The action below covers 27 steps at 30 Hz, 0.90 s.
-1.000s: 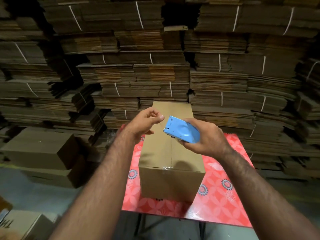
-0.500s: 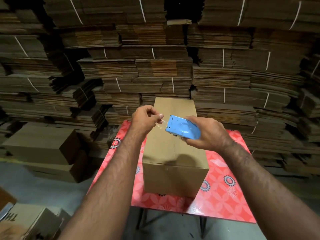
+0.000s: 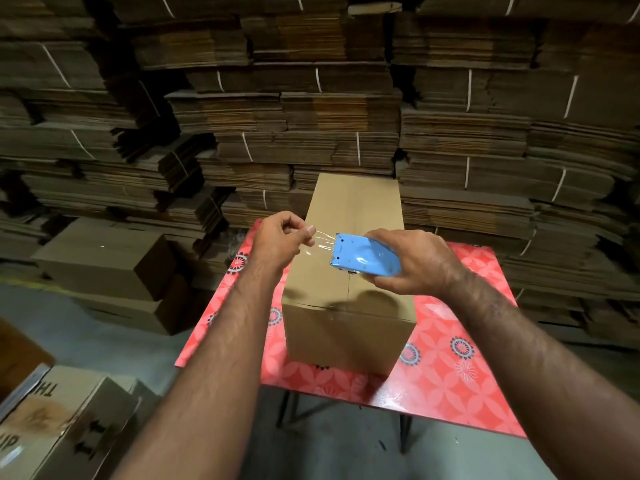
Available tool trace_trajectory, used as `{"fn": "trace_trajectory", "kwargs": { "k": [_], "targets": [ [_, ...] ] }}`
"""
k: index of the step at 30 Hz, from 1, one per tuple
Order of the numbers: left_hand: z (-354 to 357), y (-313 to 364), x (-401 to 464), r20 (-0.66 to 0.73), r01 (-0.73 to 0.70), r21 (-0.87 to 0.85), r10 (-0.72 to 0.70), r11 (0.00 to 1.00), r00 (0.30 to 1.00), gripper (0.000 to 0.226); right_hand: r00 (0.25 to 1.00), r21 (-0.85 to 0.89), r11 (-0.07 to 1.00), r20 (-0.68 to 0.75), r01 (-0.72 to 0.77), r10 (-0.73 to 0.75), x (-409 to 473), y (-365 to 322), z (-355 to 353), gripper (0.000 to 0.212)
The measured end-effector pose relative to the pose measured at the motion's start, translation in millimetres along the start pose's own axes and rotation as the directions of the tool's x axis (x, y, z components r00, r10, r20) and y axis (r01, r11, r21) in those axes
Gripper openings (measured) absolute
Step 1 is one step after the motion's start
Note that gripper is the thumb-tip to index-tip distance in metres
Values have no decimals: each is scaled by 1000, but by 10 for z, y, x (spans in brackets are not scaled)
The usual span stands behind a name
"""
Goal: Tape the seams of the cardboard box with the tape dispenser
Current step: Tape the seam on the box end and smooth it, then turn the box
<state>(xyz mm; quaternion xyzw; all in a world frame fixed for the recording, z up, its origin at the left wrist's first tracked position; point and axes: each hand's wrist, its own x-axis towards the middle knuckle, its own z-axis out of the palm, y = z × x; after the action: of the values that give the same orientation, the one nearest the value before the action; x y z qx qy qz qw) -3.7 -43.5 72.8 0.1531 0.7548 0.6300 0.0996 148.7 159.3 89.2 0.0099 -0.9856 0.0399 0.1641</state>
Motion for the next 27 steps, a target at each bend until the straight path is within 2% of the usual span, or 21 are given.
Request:
{"fn": "trace_trajectory", "kwargs": {
  "k": [7, 11, 18, 22, 27],
  "targets": [
    [28, -260, -235, -41, -7, -16, 7, 1000, 999, 15, 999, 130, 991, 50, -5, -1, -130, 126, 87, 63],
    [-24, -387, -353, -43, 15, -39, -17, 999, 999, 16, 997, 196, 980, 57, 46, -58, -248, 134, 142, 68],
    [-151, -524, -496, -72, 70, -1, -70, 998, 995, 10, 980, 108, 984, 124, 141, -154, -302, 153, 89, 80],
    [-294, -703, -592, -117, 144, 76, -135, 987, 984, 14, 966, 30, 991, 219, 134, -137, -409, 233, 84, 75],
    [-246, -798, -513, -130, 176, 200, -152, 964, 980, 15, 949, -28, 996, 306, 89, -76, -332, 145, -4, 71]
  ]
}}
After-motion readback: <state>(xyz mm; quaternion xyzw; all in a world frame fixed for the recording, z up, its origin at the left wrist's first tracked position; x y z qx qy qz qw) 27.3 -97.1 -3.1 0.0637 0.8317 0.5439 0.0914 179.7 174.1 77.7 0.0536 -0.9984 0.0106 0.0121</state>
